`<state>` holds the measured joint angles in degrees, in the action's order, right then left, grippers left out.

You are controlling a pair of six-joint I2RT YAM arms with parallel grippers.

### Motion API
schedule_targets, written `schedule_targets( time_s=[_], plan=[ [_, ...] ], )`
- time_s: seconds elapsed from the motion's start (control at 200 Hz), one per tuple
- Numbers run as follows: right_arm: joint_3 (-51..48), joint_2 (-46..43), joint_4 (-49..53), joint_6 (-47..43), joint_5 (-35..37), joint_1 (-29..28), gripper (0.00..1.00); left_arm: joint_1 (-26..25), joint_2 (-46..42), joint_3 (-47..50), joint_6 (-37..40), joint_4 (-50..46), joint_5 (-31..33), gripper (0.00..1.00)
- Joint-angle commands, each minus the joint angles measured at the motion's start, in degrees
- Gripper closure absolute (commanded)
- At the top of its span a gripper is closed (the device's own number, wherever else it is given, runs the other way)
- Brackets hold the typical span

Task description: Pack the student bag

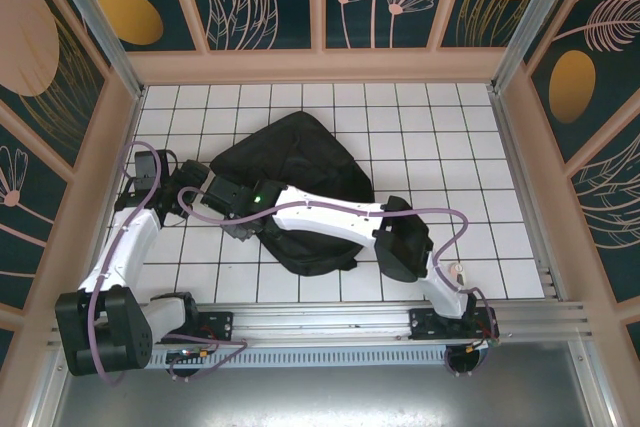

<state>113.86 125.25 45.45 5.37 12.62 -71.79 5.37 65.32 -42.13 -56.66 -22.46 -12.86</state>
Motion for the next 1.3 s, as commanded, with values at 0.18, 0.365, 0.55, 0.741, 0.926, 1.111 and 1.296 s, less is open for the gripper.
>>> schedule_targets(
  time_s=[0.18,0.365,0.55,0.741,0.926,1.111,1.296],
  plan=[
    [0.98,2.02,2.52,0.99,5.27,0.42,0.96,0.41,-1.66,1.51,-0.10,2.04,-1.67,0.20],
    [-1.19,-2.88,-0.58,1.65,4.17,0.51,1.00,0.43,-2.64,1.48,-0.12,1.80,-2.19,0.20],
    [-12.48,-12.47,-10.93,1.77,-2.34,0.85,1.00,0.42,-3.66,1.75,-0.17,1.32,-5.44,0.22],
    [-24.67,-21.33,-22.01,3.51,-8.80,2.24,1.00,-0.70,-5.80,4.67,-0.85,2.28,-8.38,0.24],
    [-34.25,-27.06,-31.21,4.78,-14.15,3.58,1.00,-6.21,-5.54,6.42,-2.22,5.21,-8.47,0.25],
    [-35.74,-27.43,-31.45,4.58,-14.23,3.57,1.00,-8.64,-3.11,6.14,-2.63,8.72,-10.04,0.27],
    [-36.62,-27.95,-32.91,4.66,-14.03,3.72,1.00,-9.68,-2.83,7.25,-3.79,9.58,-9.60,0.35]
  ],
)
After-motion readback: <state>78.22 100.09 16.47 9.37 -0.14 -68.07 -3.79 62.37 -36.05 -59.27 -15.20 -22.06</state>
